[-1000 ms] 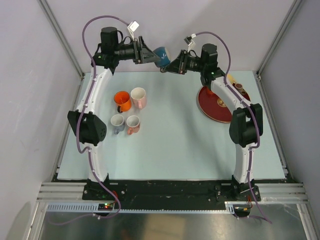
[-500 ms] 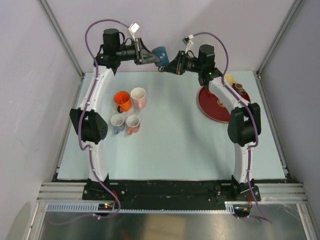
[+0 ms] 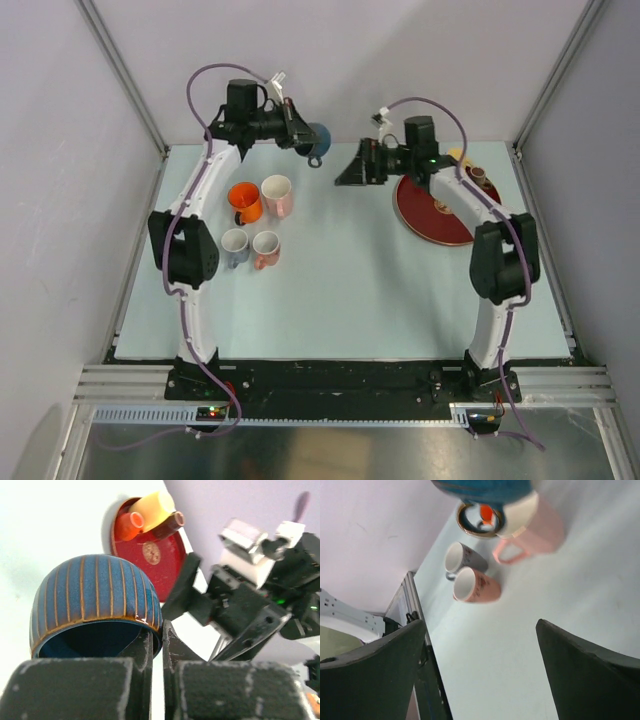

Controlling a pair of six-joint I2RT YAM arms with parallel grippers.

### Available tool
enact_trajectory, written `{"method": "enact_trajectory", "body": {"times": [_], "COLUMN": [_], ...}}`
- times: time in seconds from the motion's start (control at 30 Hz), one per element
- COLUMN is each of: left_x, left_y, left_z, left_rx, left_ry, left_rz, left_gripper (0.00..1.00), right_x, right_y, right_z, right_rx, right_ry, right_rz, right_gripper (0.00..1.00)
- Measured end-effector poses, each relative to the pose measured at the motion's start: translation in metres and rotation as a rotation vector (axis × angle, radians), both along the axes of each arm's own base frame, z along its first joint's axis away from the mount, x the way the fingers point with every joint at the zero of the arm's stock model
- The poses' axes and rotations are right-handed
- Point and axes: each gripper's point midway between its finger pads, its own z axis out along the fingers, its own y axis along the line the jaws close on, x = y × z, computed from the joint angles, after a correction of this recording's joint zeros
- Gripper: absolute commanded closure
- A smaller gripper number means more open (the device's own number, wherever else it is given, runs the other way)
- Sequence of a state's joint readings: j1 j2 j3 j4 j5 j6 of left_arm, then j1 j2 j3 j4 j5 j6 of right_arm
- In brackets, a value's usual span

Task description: Turn the mug right side up

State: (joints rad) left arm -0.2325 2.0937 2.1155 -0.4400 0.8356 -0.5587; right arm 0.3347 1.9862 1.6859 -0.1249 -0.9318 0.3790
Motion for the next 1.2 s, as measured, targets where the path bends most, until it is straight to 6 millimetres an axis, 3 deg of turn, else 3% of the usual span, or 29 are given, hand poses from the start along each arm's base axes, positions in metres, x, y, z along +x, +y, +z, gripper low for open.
{"method": "enact_trajectory", "body": {"times": [0.07,0.17,0.27,0.37,0.63,0.93,1.2], "left_x": [0.001,0.001,-0.004,-0.012,-0.031,-0.029,-0.034], "left_y": [0.002,0.002,-0.004,-0.013,-0.027,-0.015,-0.005], "left_z": [-0.013,-0.03,-0.053,-0.082,-0.15,-0.187,-0.206], "left_rx": [0.038,0.108,0.197,0.293,0.478,0.613,0.678], "left_ry": [0.035,0.063,0.095,0.134,0.231,0.242,0.267], "left_rz": [0.036,0.076,0.097,0.101,0.079,0.1,0.11], "left_gripper": [1.0,1.0,1.0,1.0,1.0,1.0,1.0], "right_x": [-0.009,-0.006,-0.005,-0.006,-0.012,-0.009,-0.011], "right_y": [-0.02,-0.081,-0.124,-0.148,-0.152,-0.154,-0.155], "right_z": [-0.006,-0.004,-0.002,-0.007,-0.028,-0.034,-0.046], "right_rx": [-0.035,-0.081,-0.112,-0.143,-0.199,-0.196,-0.196], "right_ry": [0.025,0.035,0.032,0.039,0.09,0.123,0.152], "right_rz": [-0.02,-0.14,-0.244,-0.308,-0.336,-0.375,-0.393], "right_gripper": [0.01,0.01,0.01,0.01,0.01,0.01,0.0]}}
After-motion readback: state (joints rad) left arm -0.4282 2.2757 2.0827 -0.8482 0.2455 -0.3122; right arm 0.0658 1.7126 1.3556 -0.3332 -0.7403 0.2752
